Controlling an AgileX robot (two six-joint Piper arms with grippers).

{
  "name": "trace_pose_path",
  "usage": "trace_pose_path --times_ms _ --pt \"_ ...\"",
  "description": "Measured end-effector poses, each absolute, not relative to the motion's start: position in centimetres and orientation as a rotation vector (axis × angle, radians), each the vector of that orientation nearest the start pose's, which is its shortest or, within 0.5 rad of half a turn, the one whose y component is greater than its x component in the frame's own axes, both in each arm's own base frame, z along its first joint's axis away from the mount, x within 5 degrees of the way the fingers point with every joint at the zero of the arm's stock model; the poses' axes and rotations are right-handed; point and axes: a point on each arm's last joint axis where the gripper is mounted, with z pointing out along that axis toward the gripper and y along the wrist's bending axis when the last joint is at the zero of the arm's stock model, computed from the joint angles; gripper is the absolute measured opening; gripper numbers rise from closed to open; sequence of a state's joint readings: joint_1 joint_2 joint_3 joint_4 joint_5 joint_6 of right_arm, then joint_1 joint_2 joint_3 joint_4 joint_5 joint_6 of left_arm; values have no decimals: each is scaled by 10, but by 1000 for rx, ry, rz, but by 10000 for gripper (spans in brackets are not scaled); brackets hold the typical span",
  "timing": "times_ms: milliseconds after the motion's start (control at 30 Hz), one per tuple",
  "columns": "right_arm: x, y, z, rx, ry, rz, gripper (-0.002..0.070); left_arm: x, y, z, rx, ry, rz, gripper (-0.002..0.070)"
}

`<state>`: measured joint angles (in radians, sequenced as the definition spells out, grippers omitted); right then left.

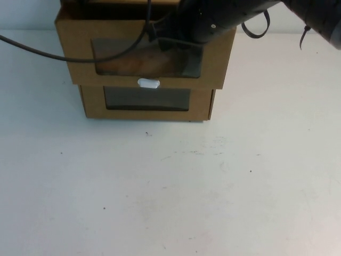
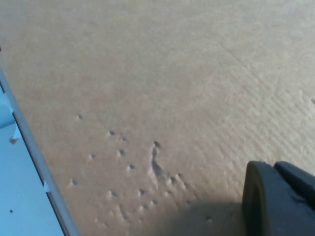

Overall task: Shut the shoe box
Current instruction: Close the shoe box with your right arm

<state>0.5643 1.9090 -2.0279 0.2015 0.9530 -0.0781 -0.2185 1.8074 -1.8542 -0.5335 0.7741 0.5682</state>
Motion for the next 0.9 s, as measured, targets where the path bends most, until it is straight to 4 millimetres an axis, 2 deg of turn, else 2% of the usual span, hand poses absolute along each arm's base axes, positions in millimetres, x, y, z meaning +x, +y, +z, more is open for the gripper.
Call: trace_pose_path --times_ms 333,700,800,900 --pt "384 242 394 -572 2099 518 -11 404 -123 398 617 2034 -418 -2" --pt "412 244 362 -517 2120 522 -11 404 -123 398 616 2034 -422 -2" --pt "411 245 359 -521 2142 529 -11 403 -123 399 616 2030 -422 -2" --pt "403 240 369 -534 2153 543 -11 401 -123 404 623 2025 -424 -2"
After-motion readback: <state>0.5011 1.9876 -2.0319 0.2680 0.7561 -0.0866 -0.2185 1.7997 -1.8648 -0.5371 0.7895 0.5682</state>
